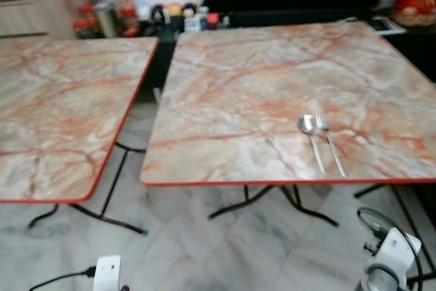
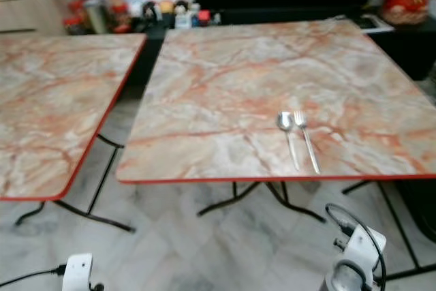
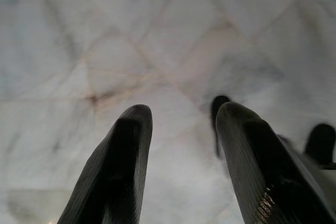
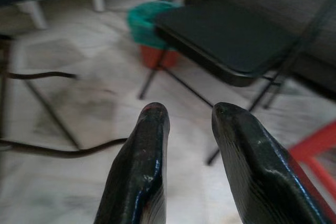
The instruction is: Setting the table
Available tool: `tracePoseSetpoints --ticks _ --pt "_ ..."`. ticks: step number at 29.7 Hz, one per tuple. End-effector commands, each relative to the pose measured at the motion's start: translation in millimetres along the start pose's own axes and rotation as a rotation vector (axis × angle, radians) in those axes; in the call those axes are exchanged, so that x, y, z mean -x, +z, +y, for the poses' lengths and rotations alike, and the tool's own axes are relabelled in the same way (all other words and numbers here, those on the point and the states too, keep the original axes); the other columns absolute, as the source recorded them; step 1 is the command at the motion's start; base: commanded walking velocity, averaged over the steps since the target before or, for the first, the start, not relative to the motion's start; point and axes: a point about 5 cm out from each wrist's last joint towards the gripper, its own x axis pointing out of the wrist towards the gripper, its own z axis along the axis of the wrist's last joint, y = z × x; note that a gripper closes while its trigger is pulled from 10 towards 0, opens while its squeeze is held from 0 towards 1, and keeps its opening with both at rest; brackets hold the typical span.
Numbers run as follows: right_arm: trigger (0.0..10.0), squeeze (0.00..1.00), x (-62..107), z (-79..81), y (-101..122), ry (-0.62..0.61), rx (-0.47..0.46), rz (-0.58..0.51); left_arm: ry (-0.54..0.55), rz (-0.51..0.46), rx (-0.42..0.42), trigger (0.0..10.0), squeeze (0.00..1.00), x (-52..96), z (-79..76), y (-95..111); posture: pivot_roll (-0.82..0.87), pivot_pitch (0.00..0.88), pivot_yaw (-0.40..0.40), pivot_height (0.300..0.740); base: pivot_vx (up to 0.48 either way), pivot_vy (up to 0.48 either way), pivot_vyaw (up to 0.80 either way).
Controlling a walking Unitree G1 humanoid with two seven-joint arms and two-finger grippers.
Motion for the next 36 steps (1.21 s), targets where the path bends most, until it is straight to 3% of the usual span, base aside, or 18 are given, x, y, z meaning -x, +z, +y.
tracePoseSetpoints --ticks 1,6,10,11,13,19,21,24,27,31,36 --pt "10.0 0.0 3.0 3.4 -5 0.018 0.025 0.007 0.013 0.017 -0.005 10.0 0.0 0.6 5.7 -4 -0.07 0.0 0.059 0.74 0.0 0.0 0.0" --pt "10.0 0.0 3.0 2.3 2 0.027 0.017 -0.033 0.013 0.016 -0.004 10.0 0.0 0.6 5.6 -4 -0.07 0.0 0.059 0.74 0.0 0.0 0.0" --pt "10.0 0.0 1.4 14.0 44 0.098 0.099 -0.274 0.014 0.009 0.005 10.0 0.0 0.3 5.7 -2 -0.06 0.0 0.057 0.74 0.0 0.0 0.0" --pt "10.0 0.0 1.4 14.0 44 0.098 0.099 -0.274 0.014 0.009 0.005 10.0 0.0 0.3 5.7 -2 -0.06 0.0 0.057 0.74 0.0 0.0 0.0" --pt "10.0 0.0 0.2 17.7 66 0.104 0.138 -0.393 0.014 0.006 0.007 10.0 0.0 0.2 5.5 -1 -0.06 0.0 0.056 0.74 0.0 0.0 0.0" --pt "10.0 0.0 0.9 23.4 99 0.099 0.093 -0.489 0.012 0.005 0.011 10.0 0.0 0.1 5.0 0 -0.06 0.0 0.055 0.74 0.0 0.0 0.0" --pt "10.0 0.0 1.1 31.4 110 0.145 0.097 -0.495 0.011 0.005 0.012 10.0 0.0 0.0 5.0 0 -0.06 0.0 0.055 0.74 0.0 0.0 0.0" --pt "10.0 0.0 -4.7 60.6 129 0.342 0.1 -0.445 0.006 0.009 0.015 10.0 0.0 -0.1 4.2 0 -0.06 0.0 0.058 0.74 0.0 0.0 0.0" --pt "10.0 0.0 -6.9 67.5 139 0.374 0.076 -0.438 0.003 0.009 0.018 10.0 0.0 -0.1 3.9 0 -0.06 0.0 0.059 0.74 0.0 0.0 0.0" --pt "10.0 0.0 -15.9 81.5 151 0.452 -0.041 -0.297 0.003 0.005 0.029 10.0 0.0 0.0 3.0 0 -0.05 0.0 0.054 0.74 0.0 0.0 0.0" --pt "10.0 0.0 -18.1 87.0 150 0.463 -0.07 -0.235 0.0 0.012 0.033 10.0 0.0 0.1 2.8 -1 -0.05 0.0 0.057 0.74 0.0 0.0 0.0"
